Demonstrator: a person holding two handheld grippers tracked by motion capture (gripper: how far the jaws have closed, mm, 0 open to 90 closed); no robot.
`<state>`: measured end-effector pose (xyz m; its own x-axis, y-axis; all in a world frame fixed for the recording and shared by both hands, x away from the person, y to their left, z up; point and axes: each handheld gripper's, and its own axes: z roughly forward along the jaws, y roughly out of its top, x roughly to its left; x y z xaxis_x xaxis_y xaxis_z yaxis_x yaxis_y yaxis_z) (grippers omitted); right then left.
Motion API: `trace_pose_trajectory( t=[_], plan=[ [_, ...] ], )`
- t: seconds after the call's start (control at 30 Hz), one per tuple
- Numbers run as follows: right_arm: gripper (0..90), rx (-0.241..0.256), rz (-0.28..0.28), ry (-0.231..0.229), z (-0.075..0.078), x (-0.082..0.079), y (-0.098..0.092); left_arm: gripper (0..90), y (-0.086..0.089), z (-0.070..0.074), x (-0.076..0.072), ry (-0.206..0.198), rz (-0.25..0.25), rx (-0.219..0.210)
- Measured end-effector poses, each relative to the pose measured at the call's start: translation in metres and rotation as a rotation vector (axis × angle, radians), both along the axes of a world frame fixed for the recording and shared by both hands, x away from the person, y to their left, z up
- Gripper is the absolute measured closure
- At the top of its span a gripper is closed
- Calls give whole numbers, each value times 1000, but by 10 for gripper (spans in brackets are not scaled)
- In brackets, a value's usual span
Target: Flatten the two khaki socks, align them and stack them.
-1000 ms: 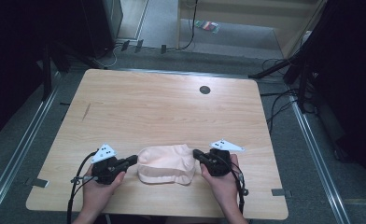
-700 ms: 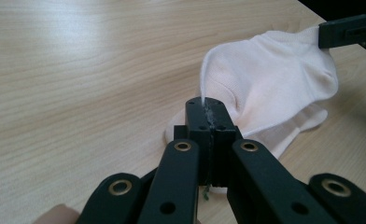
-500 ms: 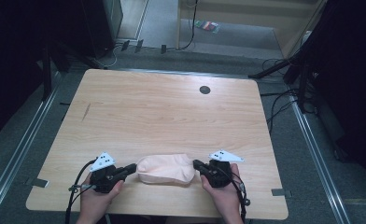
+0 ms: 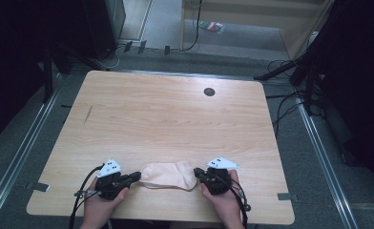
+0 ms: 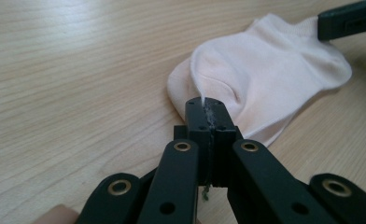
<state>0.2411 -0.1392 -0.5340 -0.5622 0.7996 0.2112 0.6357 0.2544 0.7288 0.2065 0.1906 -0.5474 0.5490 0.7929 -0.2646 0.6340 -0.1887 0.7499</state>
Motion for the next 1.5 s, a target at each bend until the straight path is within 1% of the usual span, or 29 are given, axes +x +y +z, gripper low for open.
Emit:
trace_pose_trajectory(
  t=[0.07,0.13,0.17,0.2,0.23,0.33,0.4,0.47,0.5,0.53,0.57,0.6,0.63,0.67,0.7,0.77,0.8,0.83,0.87,0.9,0.97,1.07,1.17,1.23,1.3,1.37,1.4,1.47,1.5],
  plan=[
    [878,2,1,-3,-1,0,1,900,-3,-2,0,-2,-9,24],
    [878,6,0,-5,0,0,0,900,-3,-1,-1,-9,-10,27],
    [877,22,-3,-10,2,0,0,900,-3,0,-1,-12,-7,17],
    [877,22,-3,-10,2,0,0,900,-1,2,-2,-18,-5,5],
    [876,47,-9,-19,6,-1,-2,900,1,6,-4,-27,0,-21],
    [877,67,-13,-34,10,-2,-3,900,3,9,-6,-35,-1,-31],
    [876,85,-19,-49,14,-2,-5,900,5,12,-7,-27,-11,-54],
    [876,88,-21,-49,15,-2,-6,900,5,14,-10,-26,-13,-71],
    [876,88,-21,-49,15,-2,-6,900,5,14,-10,-26,-13,-71],
    [876,83,-20,-45,13,-1,-6,900,4,12,-9,-9,-26,-61],
    [876,83,-20,-45,13,-1,-6,900,4,12,-9,-9,-26,-61],
    [876,72,-19,-29,10,1,-5,900,2,8,-7,15,-34,-33],
    [876,72,-19,-29,10,1,-5,900,2,8,-7,15,-34,-33],
    [875,60,-16,-9,6,2,-4,900,-1,4,-5,34,-32,-4],
    [875,60,-16,-9,6,2,-4,900,-1,4,-5,34,-32,-4],
    [874,41,-14,8,2,3,-3,900,-4,0,-4,40,-36,42],
    [873,21,-6,24,-1,4,-1,900,-7,-4,-3,31,-36,76],
    [873,21,-6,24,-1,4,-1,900,-7,-4,-3,31,-36,76],
    [872,4,-3,45,-5,5,0,900,-8,-3,0,19,-15,89],
    [872,4,-3,45,-5,5,0,900,-8,-3,0,19,-15,89],
    [872,7,-8,55,-8,6,1,900,-6,-4,3,2,5,101],
    [872,6,-12,49,-8,6,3,900,-5,-4,12,-13,32,104],
    [873,14,-15,43,-9,6,4,900,-4,-4,16,-18,51,99],
    [872,23,-19,42,-8,6,5,900,-2,-4,18,-13,56,64],
    [871,24,-19,41,-8,6,5,899,1,-4,18,-16,62,55],
    [871,30,-24,41,-8,6,4,897,2,-3,17,-22,67,46],
    [871,39,-30,25,-8,6,3,900,4,-1,17,-40,69,20],
    [871,57,-33,8,-5,5,3,900,6,2,17,-54,78,3],
    [871,57,-33,8,-5,5,3,900,6,2,17,-54,78,3]
  ],
)
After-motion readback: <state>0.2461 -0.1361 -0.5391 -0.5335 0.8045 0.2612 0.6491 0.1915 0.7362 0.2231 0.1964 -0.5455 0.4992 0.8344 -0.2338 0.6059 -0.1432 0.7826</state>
